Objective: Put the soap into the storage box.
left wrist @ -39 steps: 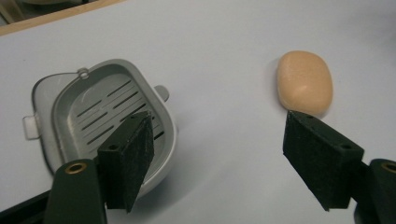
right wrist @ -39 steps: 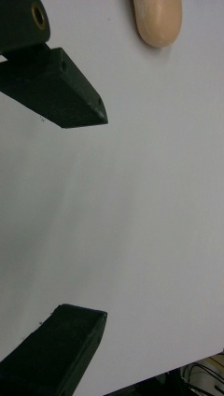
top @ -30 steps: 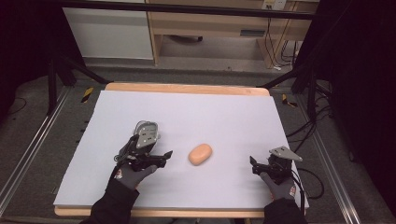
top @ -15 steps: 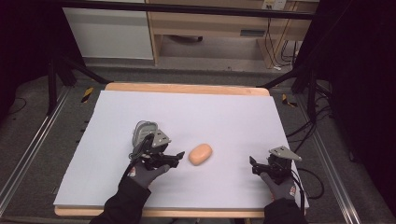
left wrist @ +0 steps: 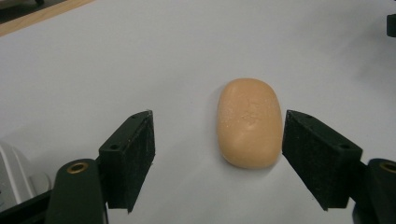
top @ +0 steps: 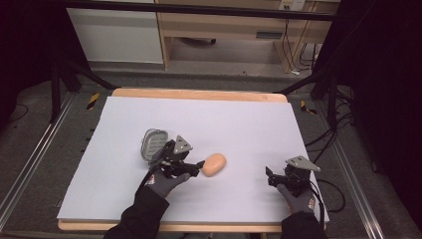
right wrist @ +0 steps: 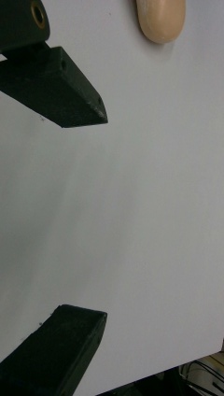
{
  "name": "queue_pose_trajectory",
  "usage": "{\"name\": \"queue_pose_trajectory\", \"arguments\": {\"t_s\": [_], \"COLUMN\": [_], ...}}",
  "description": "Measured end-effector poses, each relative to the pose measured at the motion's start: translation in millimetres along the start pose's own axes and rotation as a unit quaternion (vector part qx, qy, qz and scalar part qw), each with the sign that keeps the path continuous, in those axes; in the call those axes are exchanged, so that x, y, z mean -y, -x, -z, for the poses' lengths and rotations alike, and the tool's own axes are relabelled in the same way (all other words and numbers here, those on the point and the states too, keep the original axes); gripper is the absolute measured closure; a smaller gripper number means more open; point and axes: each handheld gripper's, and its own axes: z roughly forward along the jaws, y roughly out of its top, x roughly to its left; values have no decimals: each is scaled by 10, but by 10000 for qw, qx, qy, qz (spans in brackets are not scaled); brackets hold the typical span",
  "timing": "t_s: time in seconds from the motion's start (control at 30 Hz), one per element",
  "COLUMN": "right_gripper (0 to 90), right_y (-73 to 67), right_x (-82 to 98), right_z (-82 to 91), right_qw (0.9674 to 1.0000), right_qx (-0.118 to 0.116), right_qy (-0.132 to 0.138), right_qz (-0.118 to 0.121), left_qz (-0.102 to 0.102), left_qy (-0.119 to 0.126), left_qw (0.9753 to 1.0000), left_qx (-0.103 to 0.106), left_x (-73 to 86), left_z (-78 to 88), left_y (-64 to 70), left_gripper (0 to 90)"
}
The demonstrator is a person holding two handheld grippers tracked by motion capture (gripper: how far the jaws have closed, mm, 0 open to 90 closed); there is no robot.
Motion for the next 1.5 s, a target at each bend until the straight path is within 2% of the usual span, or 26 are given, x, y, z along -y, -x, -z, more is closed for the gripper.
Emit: {"name": "queue_pose_trajectory", "arguments": {"t_s": [0.43, 0.7, 0.9, 1.17, 1.4, 1.5], "right_gripper": [61, 61, 61, 61, 61, 61], "right_y": [-14, -14, -16, -7, -7, -3], "right_x": [0, 4, 6, -1, -1, -1], "right_z": [-1, -7, -2, 8, 3, 2], "right_qw": [10000, 10000, 10000, 10000, 10000, 10000], "right_qx": [6, 3, -5, -23, -20, -32], "right_qy": [-38, -62, -74, -19, -27, -43], "right_qz": [5, 10, 20, -40, -41, -45], "left_qz": [-94, -175, -206, -363, -342, -386], "left_qy": [-203, -411, -501, -673, -778, -884], "left_qw": [9997, 9990, 9985, 9970, 9963, 9952], "left_qx": [73, 98, 71, 88, 113, 135], "left_x": [-58, -95, -133, -166, -151, -136], "left_z": [-216, -365, -443, -585, -679, -733], "left_y": [79, 132, 168, 235, 245, 258], "left_gripper": [258, 254, 249, 237, 233, 231]}}
